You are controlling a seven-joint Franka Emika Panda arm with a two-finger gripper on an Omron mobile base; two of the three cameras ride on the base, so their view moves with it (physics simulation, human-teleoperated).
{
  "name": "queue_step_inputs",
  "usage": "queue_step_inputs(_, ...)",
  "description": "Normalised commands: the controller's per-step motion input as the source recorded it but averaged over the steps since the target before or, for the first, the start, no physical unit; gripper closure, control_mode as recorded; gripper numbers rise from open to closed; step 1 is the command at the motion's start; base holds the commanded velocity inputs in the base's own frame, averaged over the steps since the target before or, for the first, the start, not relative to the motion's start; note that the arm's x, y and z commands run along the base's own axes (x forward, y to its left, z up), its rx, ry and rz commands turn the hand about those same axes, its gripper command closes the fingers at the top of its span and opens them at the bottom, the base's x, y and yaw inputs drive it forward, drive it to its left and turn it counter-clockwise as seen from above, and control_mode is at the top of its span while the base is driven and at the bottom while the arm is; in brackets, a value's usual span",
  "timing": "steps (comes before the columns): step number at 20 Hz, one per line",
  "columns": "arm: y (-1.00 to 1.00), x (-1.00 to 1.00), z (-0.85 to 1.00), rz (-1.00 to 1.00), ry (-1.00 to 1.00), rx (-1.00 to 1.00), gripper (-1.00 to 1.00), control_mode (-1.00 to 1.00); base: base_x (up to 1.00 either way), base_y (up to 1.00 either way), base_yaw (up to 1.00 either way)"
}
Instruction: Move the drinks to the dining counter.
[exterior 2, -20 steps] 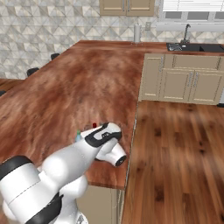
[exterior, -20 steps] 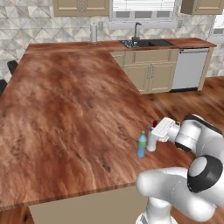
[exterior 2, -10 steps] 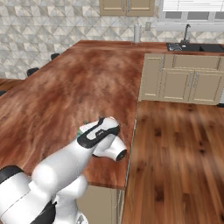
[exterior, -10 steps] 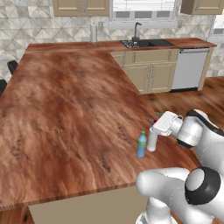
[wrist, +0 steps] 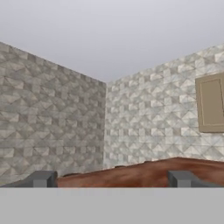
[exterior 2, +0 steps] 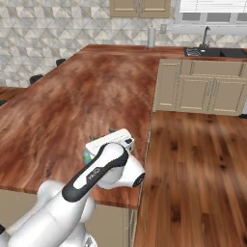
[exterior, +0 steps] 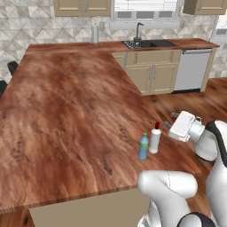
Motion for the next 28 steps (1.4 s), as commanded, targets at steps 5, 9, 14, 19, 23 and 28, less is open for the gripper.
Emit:
queue_step_inputs(5, -0.28, -0.95, 0.68, 0.0, -0.04, 0.0, -1.0, -1.0, 0.0, 0.0, 0.0)
queue_step_inputs(9, -0.12, -0.9, 0.59, 0.0, 0.0, 0.0, -1.0, -1.0, 0.0, 0.0, 0.0)
queue_step_inputs(14, 0.0, -0.57, 0.19, 0.0, 0.0, 0.0, -1.0, -1.0, 0.0, 0.0, 0.0)
queue_step_inputs(19, 0.0, -0.03, 0.0, 0.0, 0.0, 0.0, -1.0, -1.0, 0.0, 0.0, 0.0)
queue_step_inputs(23, 0.0, 0.0, 0.0, 0.0, 0.0, 0.0, -1.0, -1.0, 0.0, 0.0, 0.0)
queue_step_inputs(28, 0.0, 0.0, 0.0, 0.0, 0.0, 0.0, -1.0, 1.0, -0.68, -0.26, -0.05)
